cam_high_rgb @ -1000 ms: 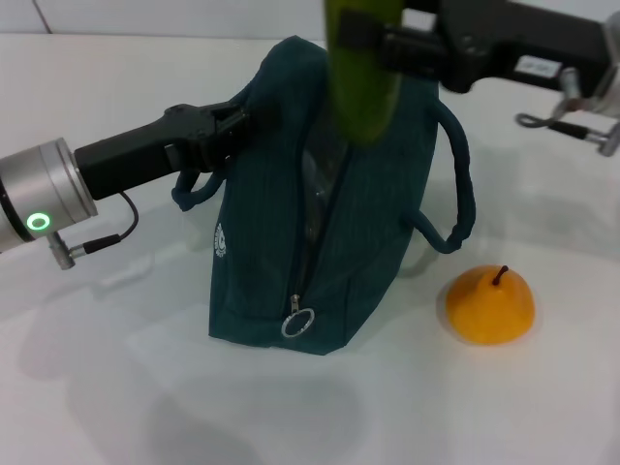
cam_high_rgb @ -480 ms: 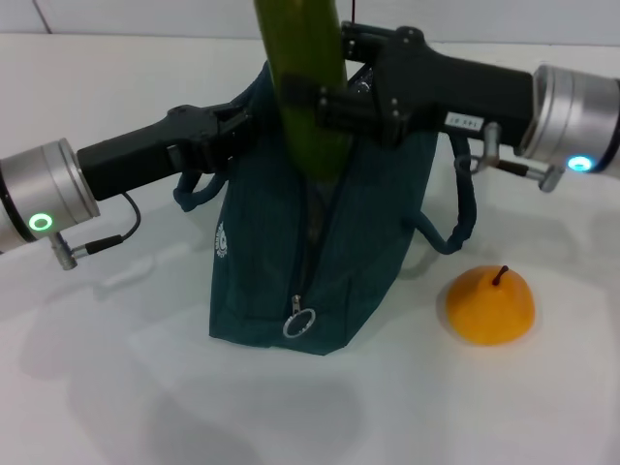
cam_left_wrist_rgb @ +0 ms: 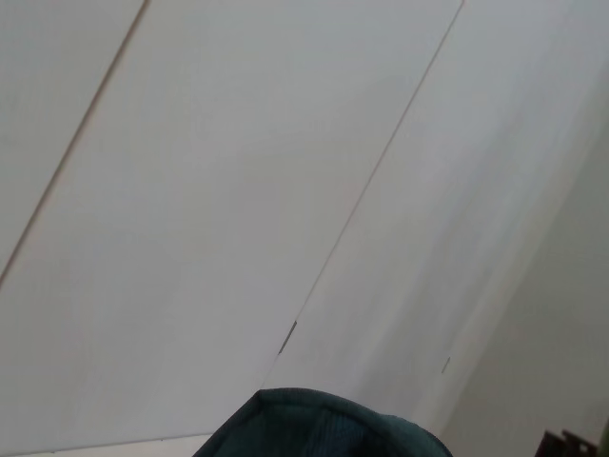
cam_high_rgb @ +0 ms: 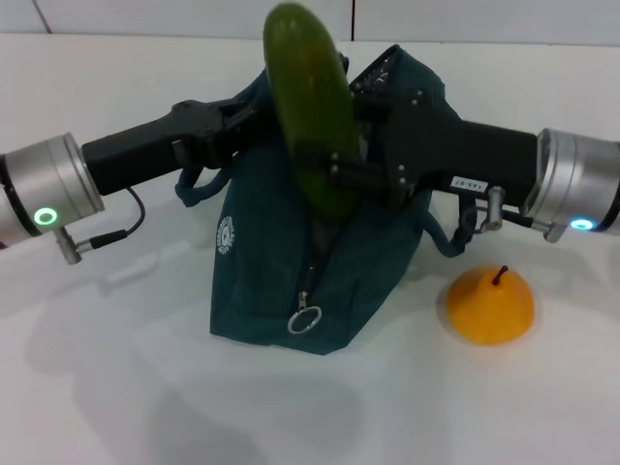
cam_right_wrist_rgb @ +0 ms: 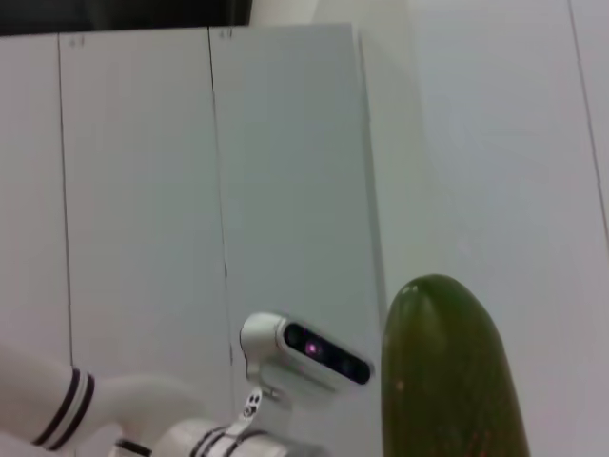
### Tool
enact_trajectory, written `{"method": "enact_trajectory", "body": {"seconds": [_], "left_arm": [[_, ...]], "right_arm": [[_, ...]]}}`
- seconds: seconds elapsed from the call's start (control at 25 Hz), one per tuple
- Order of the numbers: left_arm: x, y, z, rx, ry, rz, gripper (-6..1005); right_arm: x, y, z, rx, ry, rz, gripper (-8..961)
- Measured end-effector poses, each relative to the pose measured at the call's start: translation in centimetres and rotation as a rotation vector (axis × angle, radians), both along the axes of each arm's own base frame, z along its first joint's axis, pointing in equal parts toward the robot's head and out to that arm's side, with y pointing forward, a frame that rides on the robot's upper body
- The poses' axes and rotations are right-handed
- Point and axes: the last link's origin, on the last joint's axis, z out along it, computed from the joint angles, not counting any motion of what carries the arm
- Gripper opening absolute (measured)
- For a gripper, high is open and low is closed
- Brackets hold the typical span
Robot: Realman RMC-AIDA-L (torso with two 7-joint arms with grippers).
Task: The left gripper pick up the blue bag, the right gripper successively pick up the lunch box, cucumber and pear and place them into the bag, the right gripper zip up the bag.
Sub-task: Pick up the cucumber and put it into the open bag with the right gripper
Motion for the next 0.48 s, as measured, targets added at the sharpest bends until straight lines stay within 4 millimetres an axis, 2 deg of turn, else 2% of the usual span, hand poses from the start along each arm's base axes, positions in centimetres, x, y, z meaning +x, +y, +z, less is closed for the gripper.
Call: {"method": "enact_trajectory", "body": {"seconds": [0.36,0.48], "left_arm": [[0.03,0.08,-0.07,0.0,0.004,0.0,42],[-0.01,0.1,-0.05,0.0,0.004,0.003,42]], "right_arm": [[-0.24,-0.34,-0.65,0.052,0.02,0.016,567],[-0.17,-0.49,-0.56,0.057,0.03,0.017,622]]}}
